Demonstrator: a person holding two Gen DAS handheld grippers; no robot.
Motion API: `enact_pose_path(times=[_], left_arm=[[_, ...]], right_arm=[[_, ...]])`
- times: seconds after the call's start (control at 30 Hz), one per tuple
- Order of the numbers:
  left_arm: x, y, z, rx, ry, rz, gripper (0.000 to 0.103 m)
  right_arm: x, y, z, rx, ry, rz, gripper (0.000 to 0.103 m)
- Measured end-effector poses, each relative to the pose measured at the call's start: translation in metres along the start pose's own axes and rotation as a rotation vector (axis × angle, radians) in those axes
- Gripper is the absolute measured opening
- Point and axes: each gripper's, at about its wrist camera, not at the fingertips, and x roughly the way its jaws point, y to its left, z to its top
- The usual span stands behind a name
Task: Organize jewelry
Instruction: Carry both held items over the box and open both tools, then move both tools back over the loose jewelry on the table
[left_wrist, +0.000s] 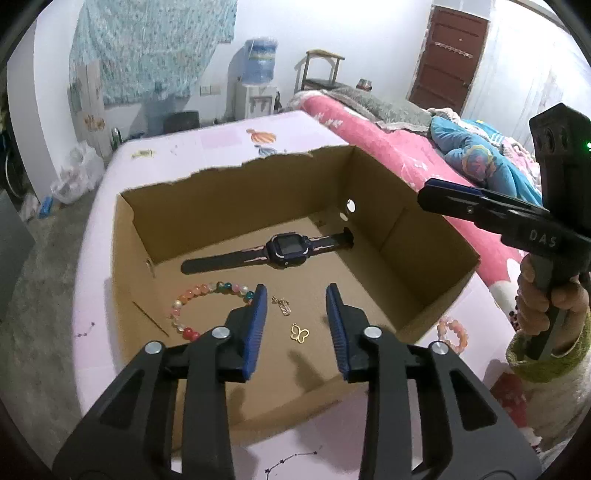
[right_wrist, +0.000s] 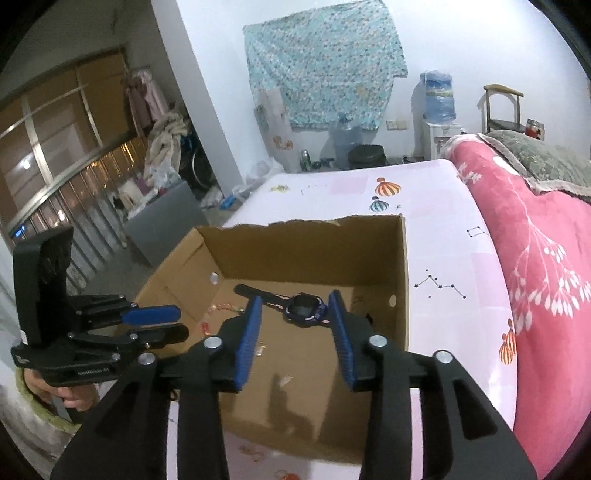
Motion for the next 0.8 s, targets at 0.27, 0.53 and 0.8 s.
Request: enact_pose_path(times=[0.27,0.53,0.8], left_arm=[[-0.042,-0.013,-0.018,0.022,-0.053,0.01,0.064],[-0.086,-0.023,-0.044,0.031,-0.117,0.024,0.084],[-0.087,-0.027,-0.066,0.011,-0.079,0.041,0.085]], right_arm=[[-0.043,0.017,-0.015,0.059,-0.1,0.026,0.072],[-0.065,0.033,-0.028,0.045,-0.123,0.05,0.081],[-0.075,0.047,-0.046,0.032,-0.101,0.052,0.084]])
